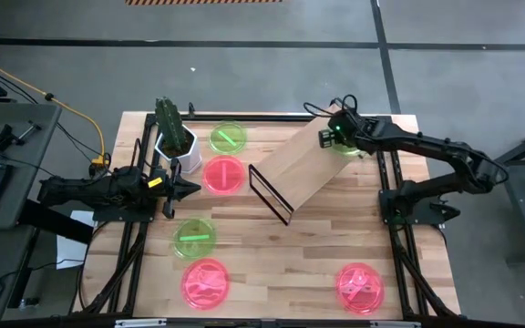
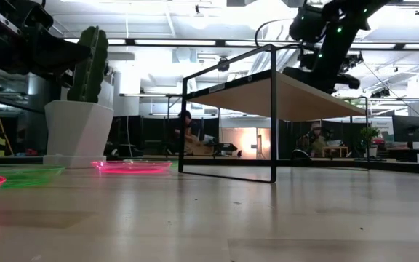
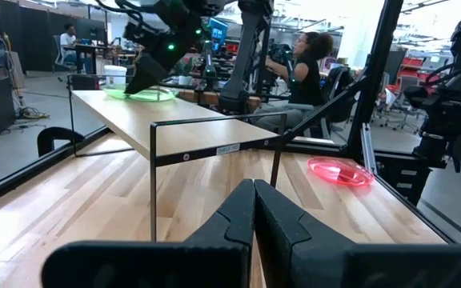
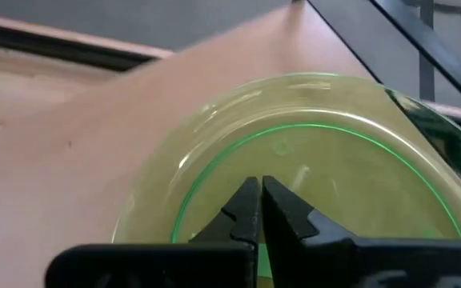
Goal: Place and stack plates onto a shelf
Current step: Put the bottom right green plate on the shelf, then put the top left pink plate on the shelf
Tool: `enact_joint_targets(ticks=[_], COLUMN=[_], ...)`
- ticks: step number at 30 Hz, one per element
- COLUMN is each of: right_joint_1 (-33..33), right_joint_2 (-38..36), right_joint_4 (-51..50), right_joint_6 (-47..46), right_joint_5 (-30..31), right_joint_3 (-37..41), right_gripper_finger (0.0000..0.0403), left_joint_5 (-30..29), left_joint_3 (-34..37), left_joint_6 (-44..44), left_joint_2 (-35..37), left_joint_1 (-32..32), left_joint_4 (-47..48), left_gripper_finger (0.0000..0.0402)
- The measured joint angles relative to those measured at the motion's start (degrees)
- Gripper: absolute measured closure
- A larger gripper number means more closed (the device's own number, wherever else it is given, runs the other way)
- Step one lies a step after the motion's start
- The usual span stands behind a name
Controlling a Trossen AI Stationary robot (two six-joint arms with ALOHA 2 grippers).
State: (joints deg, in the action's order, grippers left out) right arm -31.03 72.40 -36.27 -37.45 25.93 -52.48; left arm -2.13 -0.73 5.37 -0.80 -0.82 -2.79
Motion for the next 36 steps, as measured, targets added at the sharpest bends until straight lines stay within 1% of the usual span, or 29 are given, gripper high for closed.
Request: enact_joint_targets(ticks=[4,10,13,16,20,22,24,26,29,33,35,36], right_joint_1=[-1.4,-2.0,-2.0,-1.6,2.2,5.6,9.8,14.9,22.6,30.9,33.8,35.0], right_joint_2=[1.7,1.7,0.0,-3.7,-10.4,-13.6,-16.6,-19.4,-22.5,-23.3,-22.7,-22.4], right_joint_4=[2.6,3.8,2.7,1.2,-2.3,-2.0,-0.1,5.4,19.6,47.4,61.3,66.5], right_joint_6=[0.5,1.8,2.6,3.4,4.5,5.0,5.5,7.8,11.8,20.0,24.2,25.7], right_joint_5=[0.0,-0.6,-2.0,-3.4,-0.2,1.4,1.7,1.7,0.2,-4.8,-8.3,-10.0], right_joint_3=[-0.1,-0.1,0.1,0.2,0.2,0.9,2.6,5.7,13.1,24.7,29.0,30.6], right_gripper_finger=[0.0403,0.0403,0.0403,0.0403,0.0403,0.0403,0.0403,0.0403,0.0403,0.0403,0.0403,0.0403], left_joint_5=[0.0,0.0,0.0,0.0,0.0,0.0,0.0,0.0,0.0,0.0,0.0,0.0], left_joint_3=[0.0,0.0,0.0,0.0,0.0,0.0,0.0,0.0,0.0,0.0,0.0,0.0], left_joint_6=[0.0,0.0,0.0,0.0,0.0,0.0,0.0,0.0,0.0,0.0,0.0,0.0], left_joint_2=[0.0,0.0,0.0,0.0,0.0,0.0,0.0,0.0,0.0,0.0,0.0,0.0], left_joint_1=[0.0,0.0,0.0,0.0,0.0,0.0,0.0,0.0,0.0,0.0,0.0,0.0], left_joint_4=[0.0,0.0,0.0,0.0,0.0,0.0,0.0,0.0,0.0,0.0,0.0,0.0], left_gripper_finger=[0.0401,0.0401,0.0401,0.0401,0.0401,0.0401,0.0401,0.0401,0.0401,0.0401,0.0401,0.0401])
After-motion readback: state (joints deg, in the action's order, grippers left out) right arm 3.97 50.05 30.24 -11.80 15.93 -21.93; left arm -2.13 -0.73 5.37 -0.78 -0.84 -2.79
